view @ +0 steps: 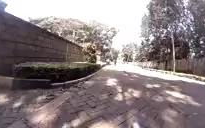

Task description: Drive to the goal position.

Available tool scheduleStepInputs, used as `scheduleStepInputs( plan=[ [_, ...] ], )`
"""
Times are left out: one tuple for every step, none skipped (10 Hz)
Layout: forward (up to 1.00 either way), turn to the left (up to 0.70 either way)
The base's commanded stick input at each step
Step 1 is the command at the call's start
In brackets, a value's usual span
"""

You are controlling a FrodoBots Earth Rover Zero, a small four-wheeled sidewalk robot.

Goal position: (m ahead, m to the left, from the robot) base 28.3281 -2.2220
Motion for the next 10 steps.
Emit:
scheduleStepInputs(
  plan=[
    [0.70,-0.30],
    [0.70,-0.14],
    [0.70,-0.02],
    [0.70,-0.19],
    [0.70,-0.35],
    [0.70,-0.35],
    [0.70,-0.35],
    [0.70,-0.19],
    [0.70,-0.01],
    [0.70,0.00]
  ],
)
